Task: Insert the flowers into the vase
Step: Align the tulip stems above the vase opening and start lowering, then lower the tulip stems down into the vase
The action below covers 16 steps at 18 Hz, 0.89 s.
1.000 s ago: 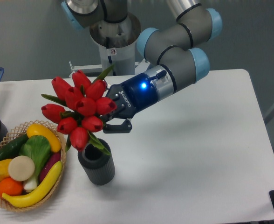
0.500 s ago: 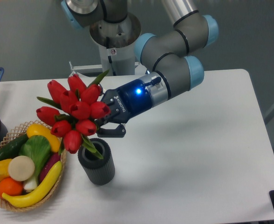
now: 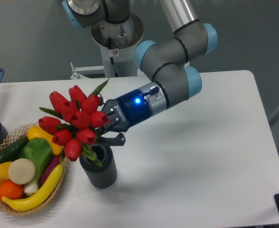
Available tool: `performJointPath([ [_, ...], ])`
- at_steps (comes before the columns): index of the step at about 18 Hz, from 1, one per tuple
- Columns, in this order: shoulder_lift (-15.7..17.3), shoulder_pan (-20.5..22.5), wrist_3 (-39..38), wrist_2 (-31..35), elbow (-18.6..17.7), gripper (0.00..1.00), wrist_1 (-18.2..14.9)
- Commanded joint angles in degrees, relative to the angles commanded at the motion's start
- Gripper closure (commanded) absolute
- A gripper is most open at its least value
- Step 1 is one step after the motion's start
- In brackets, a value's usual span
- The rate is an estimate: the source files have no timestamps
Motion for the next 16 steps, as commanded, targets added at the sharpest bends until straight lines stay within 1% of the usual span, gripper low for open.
performJointPath([
  [3,-0.61,0.0,0.35,0.53,-0.7,0.73,1.4],
  [6,-1.05,0.0,1.75,2.98,-2.63,0.73,2.63],
  [12,-1.85,0.0,6.85,3.69,-5.53,0.72,2.81],
  [16,-2.64,-0.09,7.47,5.18,-5.98,0.71,2.9],
])
